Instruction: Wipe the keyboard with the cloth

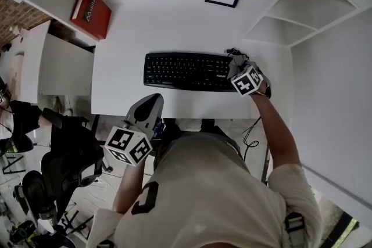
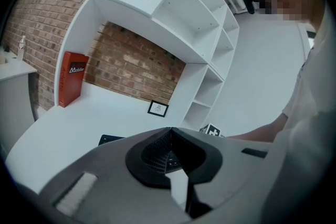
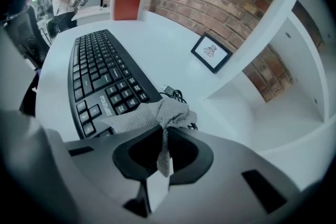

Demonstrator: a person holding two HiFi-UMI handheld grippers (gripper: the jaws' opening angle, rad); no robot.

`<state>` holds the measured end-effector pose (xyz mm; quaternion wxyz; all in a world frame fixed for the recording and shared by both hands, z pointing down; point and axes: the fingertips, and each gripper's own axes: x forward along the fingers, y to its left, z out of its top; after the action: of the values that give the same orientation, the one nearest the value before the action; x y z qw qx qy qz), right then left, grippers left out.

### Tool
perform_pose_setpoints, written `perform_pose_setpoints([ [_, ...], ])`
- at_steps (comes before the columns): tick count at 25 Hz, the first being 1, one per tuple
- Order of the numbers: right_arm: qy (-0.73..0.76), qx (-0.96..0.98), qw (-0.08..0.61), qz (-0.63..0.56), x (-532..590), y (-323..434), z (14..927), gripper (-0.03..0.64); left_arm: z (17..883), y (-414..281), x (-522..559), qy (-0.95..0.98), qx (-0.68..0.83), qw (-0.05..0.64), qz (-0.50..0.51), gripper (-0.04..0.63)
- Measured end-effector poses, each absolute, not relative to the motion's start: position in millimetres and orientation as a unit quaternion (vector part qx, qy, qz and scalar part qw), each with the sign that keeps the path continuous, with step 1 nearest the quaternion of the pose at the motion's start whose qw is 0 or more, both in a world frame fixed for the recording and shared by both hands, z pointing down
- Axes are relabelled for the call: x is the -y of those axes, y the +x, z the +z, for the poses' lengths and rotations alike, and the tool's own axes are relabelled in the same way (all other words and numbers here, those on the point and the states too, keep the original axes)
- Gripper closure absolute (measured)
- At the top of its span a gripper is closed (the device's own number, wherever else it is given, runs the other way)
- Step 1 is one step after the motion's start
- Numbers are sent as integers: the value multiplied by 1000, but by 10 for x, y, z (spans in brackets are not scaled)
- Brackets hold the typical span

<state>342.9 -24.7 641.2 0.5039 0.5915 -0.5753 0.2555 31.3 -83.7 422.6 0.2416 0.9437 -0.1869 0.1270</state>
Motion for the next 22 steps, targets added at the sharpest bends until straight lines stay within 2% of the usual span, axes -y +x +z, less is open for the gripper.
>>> perform_pose_setpoints([
  [15,609,513,536,280,-163,3955,6419,592,4255,155,950,934,232,244,118,591],
  [18,625,512,517,284,-207,3963,6261,592,4213,-23,1081,927,261,247,104,591],
  [22,622,567,474,259,109,3571,5925,592,4214,-221,1209,920,286,248,98,591],
])
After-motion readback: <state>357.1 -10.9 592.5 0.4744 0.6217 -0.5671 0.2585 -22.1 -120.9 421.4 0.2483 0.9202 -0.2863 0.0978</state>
